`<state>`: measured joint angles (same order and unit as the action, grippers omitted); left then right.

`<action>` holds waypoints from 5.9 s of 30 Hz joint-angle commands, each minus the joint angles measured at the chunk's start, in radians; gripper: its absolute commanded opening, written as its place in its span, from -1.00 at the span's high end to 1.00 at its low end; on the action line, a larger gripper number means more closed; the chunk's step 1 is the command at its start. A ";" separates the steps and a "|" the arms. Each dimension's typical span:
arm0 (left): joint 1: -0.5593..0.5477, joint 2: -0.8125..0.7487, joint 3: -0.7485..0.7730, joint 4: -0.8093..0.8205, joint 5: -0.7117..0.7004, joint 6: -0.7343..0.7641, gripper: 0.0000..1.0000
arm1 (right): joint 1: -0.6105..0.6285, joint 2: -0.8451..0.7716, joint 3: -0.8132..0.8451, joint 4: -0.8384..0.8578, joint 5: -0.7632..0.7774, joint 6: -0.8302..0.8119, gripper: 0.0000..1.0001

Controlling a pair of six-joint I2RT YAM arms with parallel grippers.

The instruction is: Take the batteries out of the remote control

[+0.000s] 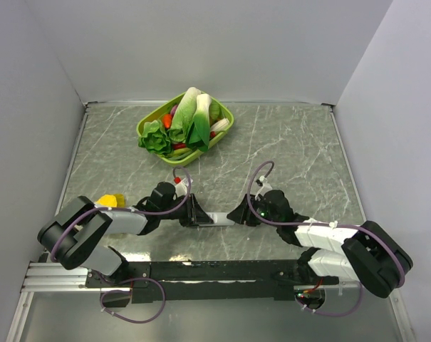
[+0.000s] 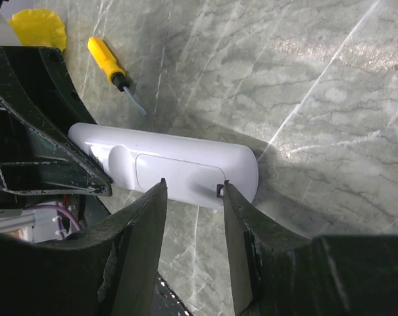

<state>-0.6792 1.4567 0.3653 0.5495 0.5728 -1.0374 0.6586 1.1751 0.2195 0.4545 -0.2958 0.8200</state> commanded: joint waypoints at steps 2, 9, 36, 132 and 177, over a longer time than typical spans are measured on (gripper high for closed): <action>-0.025 -0.001 0.015 -0.005 -0.051 0.005 0.98 | 0.012 0.032 -0.043 0.179 -0.144 0.088 0.07; -0.031 -0.004 0.017 -0.014 -0.060 0.007 0.98 | 0.012 0.064 -0.062 0.277 -0.177 0.122 0.07; -0.039 0.002 0.026 -0.043 -0.088 0.023 0.98 | 0.006 0.006 -0.034 0.283 -0.186 0.125 0.08; -0.098 -0.033 0.149 -0.355 -0.310 0.010 -0.46 | -0.037 -0.506 0.113 -0.450 0.215 -0.096 -0.25; 0.105 0.059 0.432 -1.074 -0.987 -0.368 -0.27 | -0.037 -0.589 0.080 -0.447 0.144 -0.160 -0.36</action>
<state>-0.5755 1.4982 0.8043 -0.5671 -0.4583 -1.4376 0.6212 0.5865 0.3008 -0.0032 -0.1444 0.6880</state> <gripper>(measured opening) 0.656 0.677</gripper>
